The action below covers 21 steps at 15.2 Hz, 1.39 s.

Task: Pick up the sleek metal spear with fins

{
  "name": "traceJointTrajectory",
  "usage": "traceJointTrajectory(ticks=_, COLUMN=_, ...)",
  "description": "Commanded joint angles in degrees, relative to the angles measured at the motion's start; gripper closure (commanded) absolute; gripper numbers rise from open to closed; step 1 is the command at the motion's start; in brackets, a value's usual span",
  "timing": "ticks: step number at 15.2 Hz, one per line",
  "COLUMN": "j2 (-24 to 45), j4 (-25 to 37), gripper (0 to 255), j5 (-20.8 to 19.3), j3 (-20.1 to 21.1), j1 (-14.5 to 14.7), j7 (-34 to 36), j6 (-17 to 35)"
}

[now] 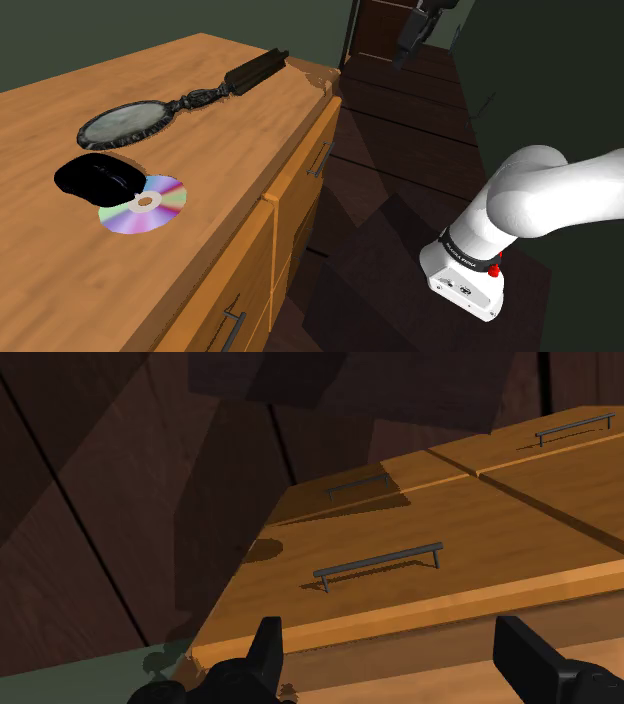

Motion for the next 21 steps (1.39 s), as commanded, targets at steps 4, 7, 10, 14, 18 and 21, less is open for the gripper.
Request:
traceJointTrajectory(ticks=4, j2=4.5, j4=1.9, gripper=0, j5=2.5, j3=4.8, j1=-1.6, j7=9.6, j6=2.2)
traceJointTrajectory(ticks=7, j2=10.0, j4=4.9, gripper=0, j5=4.2, j3=9.4, j1=-3.5, j7=19.2, j6=4.2)
traceJointTrajectory(ticks=10, j2=16.1, j4=8.9, gripper=0, j5=4.9, j3=13.6, j1=-5.5, j7=28.7, j6=6.1)
traceJointTrajectory(ticks=14, j2=25.3, j4=15.5, gripper=0, j5=4.2, j3=18.8, j1=-8.4, j7=41.6, j6=7.9)
traceJointTrajectory(ticks=18, j2=35.5, j4=23.6, gripper=0, j5=1.4, j3=23.1, j1=-10.8, j7=54.7, j6=8.8)
traceJointTrajectory(ticks=21, j2=43.7, j4=30.5, gripper=0, j5=-1.9, j3=25.2, j1=-11.5, j7=64.5, j6=8.6)
